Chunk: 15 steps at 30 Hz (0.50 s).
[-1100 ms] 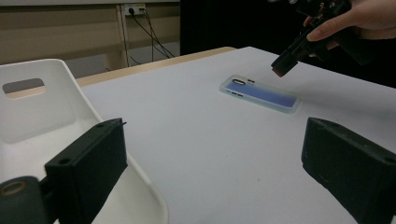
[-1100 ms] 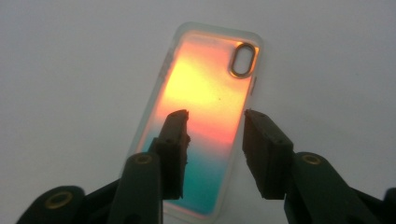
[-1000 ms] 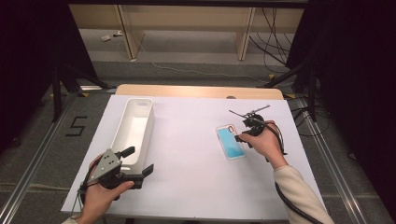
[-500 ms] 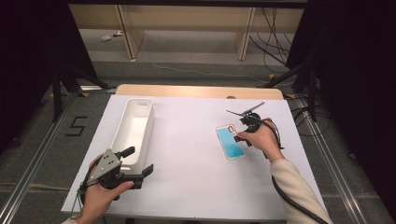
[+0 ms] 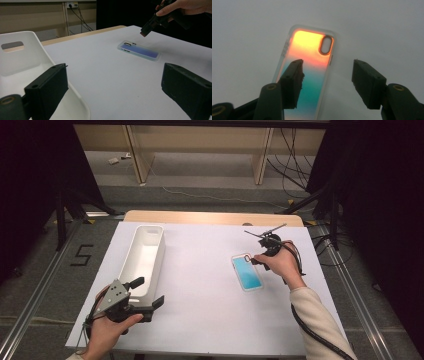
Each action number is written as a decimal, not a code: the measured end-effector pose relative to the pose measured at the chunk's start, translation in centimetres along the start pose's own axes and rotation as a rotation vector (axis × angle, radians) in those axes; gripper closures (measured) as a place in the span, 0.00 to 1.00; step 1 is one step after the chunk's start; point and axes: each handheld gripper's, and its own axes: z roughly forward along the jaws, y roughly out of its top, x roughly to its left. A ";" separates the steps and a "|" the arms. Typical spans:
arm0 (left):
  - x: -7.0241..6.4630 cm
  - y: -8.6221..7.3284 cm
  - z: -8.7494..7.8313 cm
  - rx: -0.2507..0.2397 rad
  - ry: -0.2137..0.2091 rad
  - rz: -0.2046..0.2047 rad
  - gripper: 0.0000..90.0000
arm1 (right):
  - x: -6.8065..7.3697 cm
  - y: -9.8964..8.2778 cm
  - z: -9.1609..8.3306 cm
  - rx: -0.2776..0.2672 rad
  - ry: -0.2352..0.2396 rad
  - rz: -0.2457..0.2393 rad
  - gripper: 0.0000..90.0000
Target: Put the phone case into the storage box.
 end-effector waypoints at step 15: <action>-0.1 0.1 0.1 -0.002 0.000 -0.001 0.07 | 0.5 0.4 -4.9 -0.620 -0.019 -0.018 0.31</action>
